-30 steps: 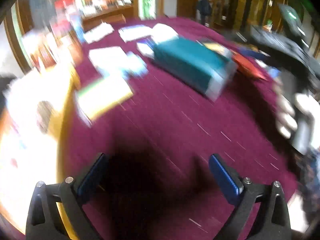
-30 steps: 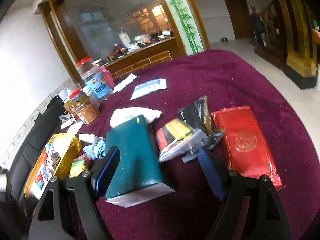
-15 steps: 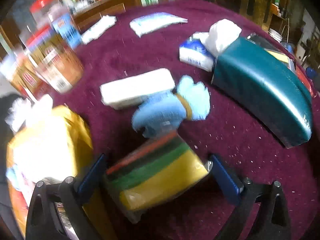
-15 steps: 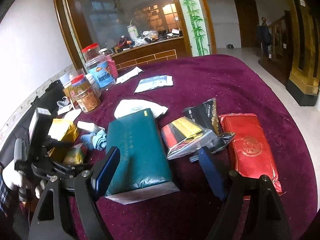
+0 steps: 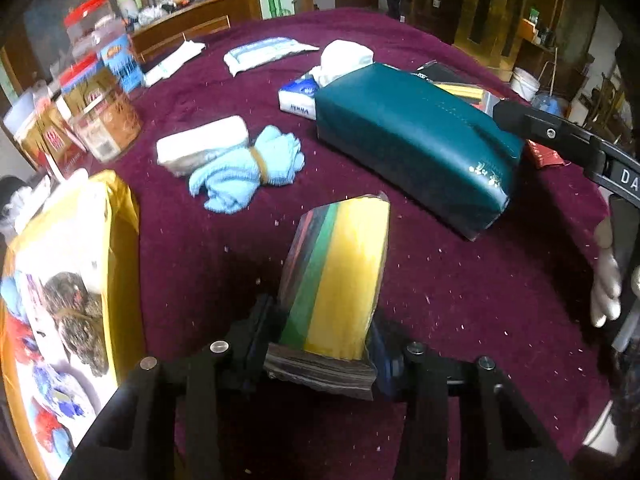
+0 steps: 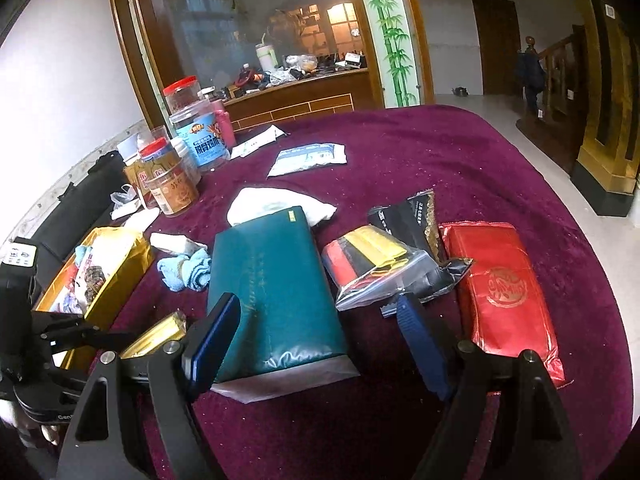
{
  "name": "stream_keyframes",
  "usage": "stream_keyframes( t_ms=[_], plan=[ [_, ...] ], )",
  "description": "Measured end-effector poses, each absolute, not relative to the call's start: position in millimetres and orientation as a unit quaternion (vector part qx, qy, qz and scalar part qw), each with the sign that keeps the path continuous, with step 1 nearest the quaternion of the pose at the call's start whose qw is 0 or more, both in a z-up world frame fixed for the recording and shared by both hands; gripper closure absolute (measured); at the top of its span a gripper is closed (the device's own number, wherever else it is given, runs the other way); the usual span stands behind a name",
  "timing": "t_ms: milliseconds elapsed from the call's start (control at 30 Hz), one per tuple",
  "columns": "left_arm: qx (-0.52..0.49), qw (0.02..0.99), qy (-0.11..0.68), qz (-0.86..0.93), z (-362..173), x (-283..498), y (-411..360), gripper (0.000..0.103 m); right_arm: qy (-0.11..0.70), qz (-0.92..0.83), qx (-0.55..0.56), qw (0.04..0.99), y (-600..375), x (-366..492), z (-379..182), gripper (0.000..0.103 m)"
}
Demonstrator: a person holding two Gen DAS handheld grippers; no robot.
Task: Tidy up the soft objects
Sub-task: 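Carry the striped pack onto the tray with the left gripper while the right carries a white packet there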
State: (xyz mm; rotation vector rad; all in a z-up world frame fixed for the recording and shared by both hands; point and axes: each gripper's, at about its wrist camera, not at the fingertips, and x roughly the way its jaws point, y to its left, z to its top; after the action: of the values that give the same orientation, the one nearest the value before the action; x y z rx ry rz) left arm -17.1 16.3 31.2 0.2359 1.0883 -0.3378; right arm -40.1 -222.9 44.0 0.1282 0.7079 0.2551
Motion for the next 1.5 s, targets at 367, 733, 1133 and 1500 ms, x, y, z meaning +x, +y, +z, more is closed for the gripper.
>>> stream_keyframes(
  t_ms=[367, 733, 1133, 1500],
  plan=[
    [0.145, 0.855, 0.479, -0.136, 19.2, -3.4, -8.4, 0.059, 0.348, 0.118, 0.052, 0.929, -222.2, -38.8, 41.4, 0.024],
    [-0.026, 0.885, 0.426, -0.187, 72.3, -101.3, 52.9, 0.059, 0.331, 0.141, 0.036, 0.932, -205.8, -51.0, 52.2, 0.023],
    [-0.164, 0.903, 0.369, -0.144, 73.1, -180.3, 167.8, 0.059, 0.39, 0.213, -0.136, 0.885, -44.2, -9.2, 75.2, 0.023],
    [-0.214, 0.905, 0.352, -0.11, 61.7, -204.2, 236.5, 0.059, 0.439, 0.18, -0.245, 0.845, 33.4, 63.8, 24.1, 0.078]
  ],
)
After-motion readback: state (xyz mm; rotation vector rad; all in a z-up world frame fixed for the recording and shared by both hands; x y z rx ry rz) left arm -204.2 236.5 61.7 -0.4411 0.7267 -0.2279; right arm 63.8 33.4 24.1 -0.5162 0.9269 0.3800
